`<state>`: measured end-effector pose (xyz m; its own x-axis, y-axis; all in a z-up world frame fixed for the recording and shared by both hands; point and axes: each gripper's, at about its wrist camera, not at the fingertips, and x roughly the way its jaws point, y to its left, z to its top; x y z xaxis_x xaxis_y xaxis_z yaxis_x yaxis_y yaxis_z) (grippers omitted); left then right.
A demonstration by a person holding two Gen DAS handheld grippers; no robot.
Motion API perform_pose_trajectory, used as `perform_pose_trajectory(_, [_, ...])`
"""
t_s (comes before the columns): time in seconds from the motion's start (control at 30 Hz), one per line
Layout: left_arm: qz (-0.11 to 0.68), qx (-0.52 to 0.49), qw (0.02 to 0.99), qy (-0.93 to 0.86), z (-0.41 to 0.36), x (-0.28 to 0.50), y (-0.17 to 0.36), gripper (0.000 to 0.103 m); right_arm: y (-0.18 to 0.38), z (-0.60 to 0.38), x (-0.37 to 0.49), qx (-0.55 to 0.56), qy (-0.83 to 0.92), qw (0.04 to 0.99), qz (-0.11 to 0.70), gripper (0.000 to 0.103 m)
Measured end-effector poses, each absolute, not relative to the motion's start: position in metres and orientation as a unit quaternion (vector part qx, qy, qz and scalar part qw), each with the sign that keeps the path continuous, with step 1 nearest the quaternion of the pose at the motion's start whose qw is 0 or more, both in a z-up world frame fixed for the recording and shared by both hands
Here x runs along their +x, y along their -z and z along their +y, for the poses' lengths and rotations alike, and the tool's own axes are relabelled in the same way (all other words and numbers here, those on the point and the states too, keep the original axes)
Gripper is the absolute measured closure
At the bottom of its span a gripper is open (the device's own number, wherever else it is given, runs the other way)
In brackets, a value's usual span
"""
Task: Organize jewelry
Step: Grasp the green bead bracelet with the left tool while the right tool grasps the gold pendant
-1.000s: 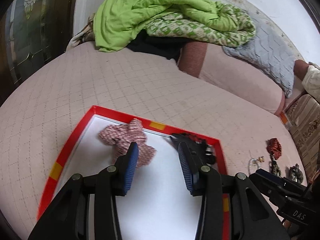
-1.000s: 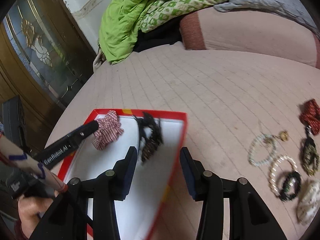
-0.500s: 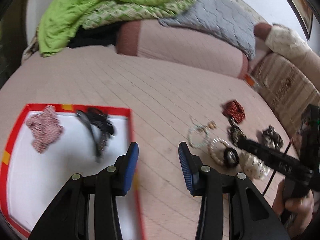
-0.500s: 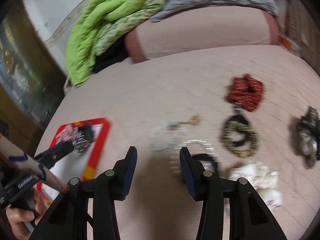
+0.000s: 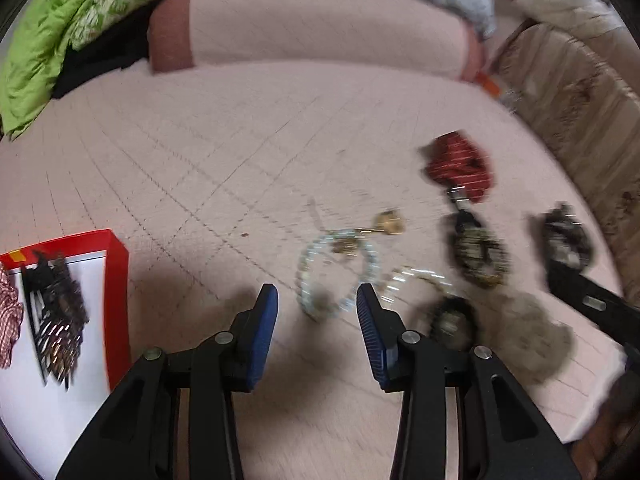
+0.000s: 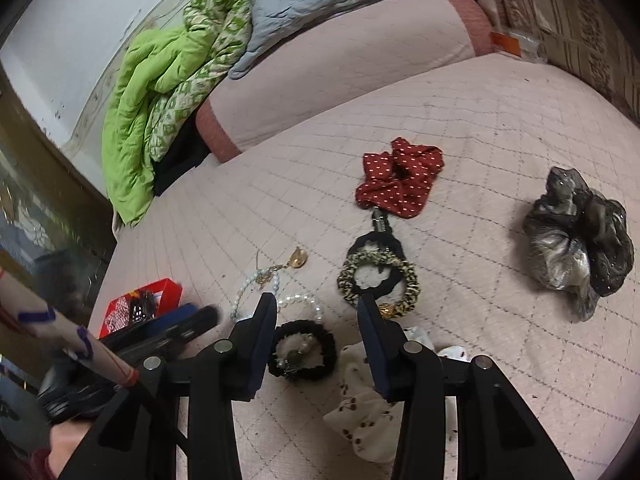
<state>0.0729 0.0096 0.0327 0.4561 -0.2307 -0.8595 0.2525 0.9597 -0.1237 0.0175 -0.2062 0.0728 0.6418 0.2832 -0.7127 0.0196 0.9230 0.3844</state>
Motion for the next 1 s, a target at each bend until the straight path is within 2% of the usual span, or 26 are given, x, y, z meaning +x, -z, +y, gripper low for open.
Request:
perform_pose_trajectory(0.07, [0.515,0.017,0.846,0.138,0.007,0.084,-0.018,0.075,-0.072,-0.211,0.017,0.188,-0.072,0.885,0.419,0.057])
perform_pose_trajectory(0.17, [0.498,0.036,0.856,0.137,0.000,0.088,-0.015,0.075,-0.071,-0.217,0.019,0.195,-0.073,0.883,0.421,0.057])
perform_pose_trajectory(0.23, [0.486,0.042,0.862,0.134,-0.003,0.085,-0.015,0.085,-0.072,-0.217,0.021,0.192,-0.072,0.884,0.420,0.057])
perform_pose_trajectory(0.27, [0.481,0.042,0.865,0.136,-0.002,0.081,-0.014,0.098,-0.072,-0.217,0.023,0.191,-0.070,0.884,0.420,0.057])
perform_pose_trajectory(0.5, [0.460,-0.004,0.869,0.181,0.020,0.033,-0.034,0.098,-0.078,-0.203,0.039,0.188,-0.075,0.891,0.407,0.057])
perform_pose_trajectory(0.63, [0.410,-0.032,0.890,0.199,0.043,0.003,-0.067,0.098,-0.073,-0.185,0.055,0.174,-0.083,0.891,0.412,0.057])
perform_pose_trajectory(0.73, [0.375,-0.039,0.903,0.206,0.052,-0.002,-0.084,0.098,-0.064,-0.173,0.071,0.157,-0.080,0.889,0.424,0.057])
perform_pose_trajectory(1.0, [0.371,-0.059,0.901,0.215,0.067,0.007,-0.083,0.098,-0.033,-0.154,0.114,0.126,-0.067,0.872,0.468,0.057])
